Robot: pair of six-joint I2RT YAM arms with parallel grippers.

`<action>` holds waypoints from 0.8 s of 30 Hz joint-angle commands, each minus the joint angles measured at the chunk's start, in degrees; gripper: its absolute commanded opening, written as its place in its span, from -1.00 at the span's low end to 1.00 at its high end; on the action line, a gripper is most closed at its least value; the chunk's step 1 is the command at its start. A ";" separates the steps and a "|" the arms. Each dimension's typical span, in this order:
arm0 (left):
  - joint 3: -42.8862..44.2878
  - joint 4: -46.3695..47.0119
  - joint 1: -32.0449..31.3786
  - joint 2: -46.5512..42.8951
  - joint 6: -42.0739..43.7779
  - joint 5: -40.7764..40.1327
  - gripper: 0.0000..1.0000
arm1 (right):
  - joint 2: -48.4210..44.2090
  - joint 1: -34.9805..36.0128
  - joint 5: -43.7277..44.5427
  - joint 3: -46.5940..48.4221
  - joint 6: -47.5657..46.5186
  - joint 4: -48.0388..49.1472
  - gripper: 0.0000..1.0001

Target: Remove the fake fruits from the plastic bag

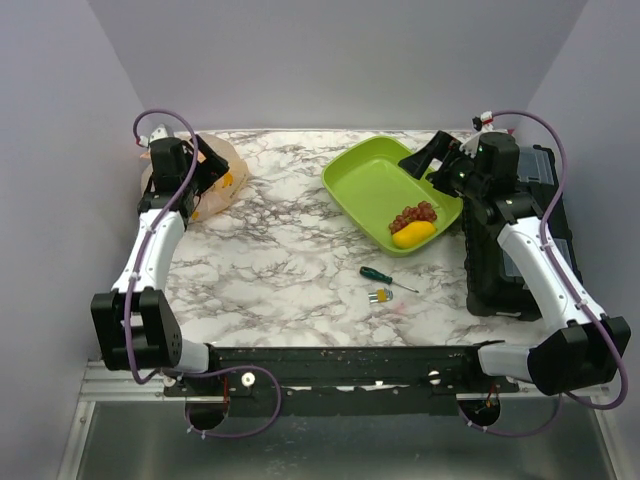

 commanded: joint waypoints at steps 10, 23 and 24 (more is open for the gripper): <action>-2.97 17.60 7.34 9.52 -9.96 15.08 0.82 | -4.15 0.09 -2.19 -0.80 0.72 -1.83 1.00; 4.28 20.94 7.38 21.21 -18.32 19.56 0.44 | -7.30 0.09 -0.24 -0.70 -0.78 -5.38 1.00; 4.44 21.24 7.35 21.79 -18.89 20.09 0.44 | -7.47 0.09 -0.01 -0.55 -1.04 -5.65 1.00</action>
